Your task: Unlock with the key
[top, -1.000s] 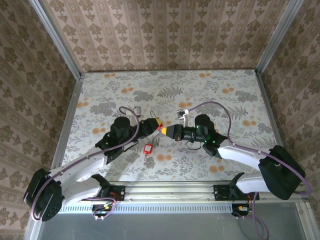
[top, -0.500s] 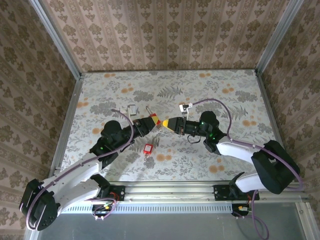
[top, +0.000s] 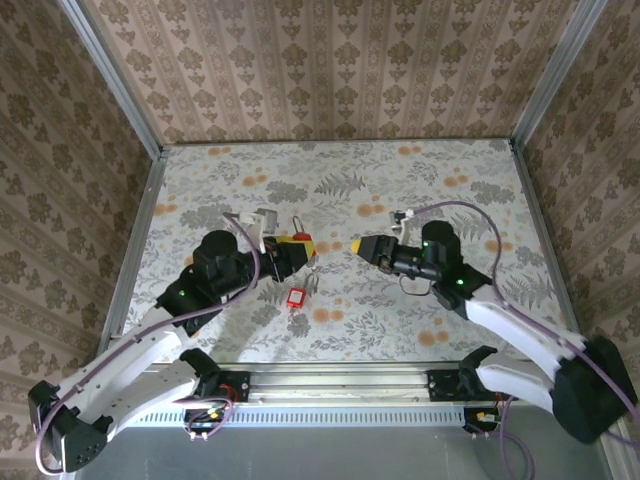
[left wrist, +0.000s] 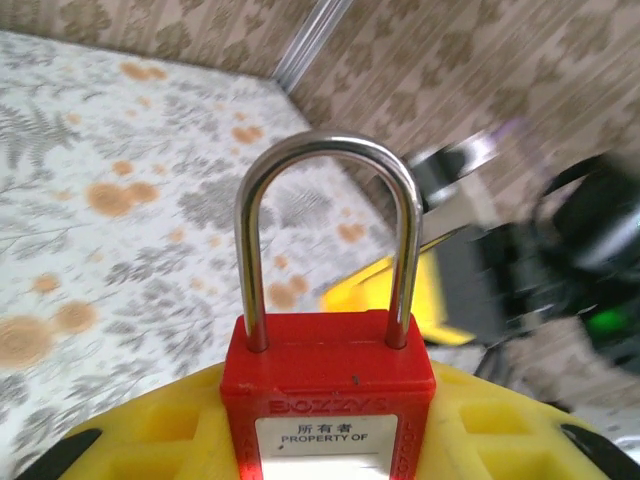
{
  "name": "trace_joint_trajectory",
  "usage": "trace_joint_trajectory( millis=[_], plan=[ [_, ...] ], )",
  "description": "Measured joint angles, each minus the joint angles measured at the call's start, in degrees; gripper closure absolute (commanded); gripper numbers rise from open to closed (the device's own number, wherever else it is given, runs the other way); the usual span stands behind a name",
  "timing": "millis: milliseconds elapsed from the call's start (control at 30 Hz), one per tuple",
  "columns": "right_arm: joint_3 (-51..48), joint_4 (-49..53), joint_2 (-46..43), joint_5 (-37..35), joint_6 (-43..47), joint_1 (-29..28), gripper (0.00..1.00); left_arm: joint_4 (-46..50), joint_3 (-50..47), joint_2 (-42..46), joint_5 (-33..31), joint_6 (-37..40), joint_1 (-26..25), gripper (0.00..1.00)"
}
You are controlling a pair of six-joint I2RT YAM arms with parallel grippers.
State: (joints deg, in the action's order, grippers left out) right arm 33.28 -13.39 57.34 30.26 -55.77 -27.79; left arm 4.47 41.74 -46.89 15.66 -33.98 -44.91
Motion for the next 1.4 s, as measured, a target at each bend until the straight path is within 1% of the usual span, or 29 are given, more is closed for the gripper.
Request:
trace_joint_trajectory(
  millis=[100,167,233,400,500,667,900,1000,1133,1233,1400],
  plan=[
    [2.89,7.8,-6.4,-0.59,5.29,0.66,0.46,8.96,3.52,-2.19,-5.27,7.06,-5.22,1.0],
    [5.6,10.78,-7.43,-0.59,8.24,0.0,0.46,13.31,5.14,-4.68,-8.41,10.86,-8.83,1.0],
    [8.22,13.0,-6.88,-1.27,11.47,-2.14,0.46,16.63,6.1,-7.32,-10.69,13.81,-11.39,1.0],
    [9.9,15.43,-2.4,-3.48,16.68,-9.09,0.49,20.26,7.3,-11.32,-13.88,17.27,-12.85,1.0],
    [9.9,15.39,0.66,-4.46,17.51,-11.56,0.5,20.31,8.31,-12.61,-14.62,18.08,-13.62,1.0],
    [9.88,14.75,3.52,-5.31,18.12,-13.03,0.54,19.78,8.63,-13.66,-14.88,18.45,-14.62,1.0],
    [9.73,12.41,4.66,-5.88,18.12,-13.35,0.59,19.45,8.63,-14.95,-14.93,18.45,-16.0,1.0],
    [9.73,11.89,5.51,-5.9,18.18,-13.38,0.67,19.21,8.63,-15.72,-14.97,18.45,-16.74,1.0],
    [9.73,11.98,6.6,-6.75,18.18,-13.42,0.88,19.12,8.63,-16.13,-15.17,18.45,-17.57,1.0],
    [10.14,12.83,6.64,-8.44,17.66,-13.94,0.99,19.21,8.61,-16.55,-16.02,18.43,-17.84,1.0],
    [11.82,16.79,6.58,-11.21,16.15,-13.62,1.0,18.27,7.89,-16.9,-17.99,18.16,-18.69,1.0]
  ],
)
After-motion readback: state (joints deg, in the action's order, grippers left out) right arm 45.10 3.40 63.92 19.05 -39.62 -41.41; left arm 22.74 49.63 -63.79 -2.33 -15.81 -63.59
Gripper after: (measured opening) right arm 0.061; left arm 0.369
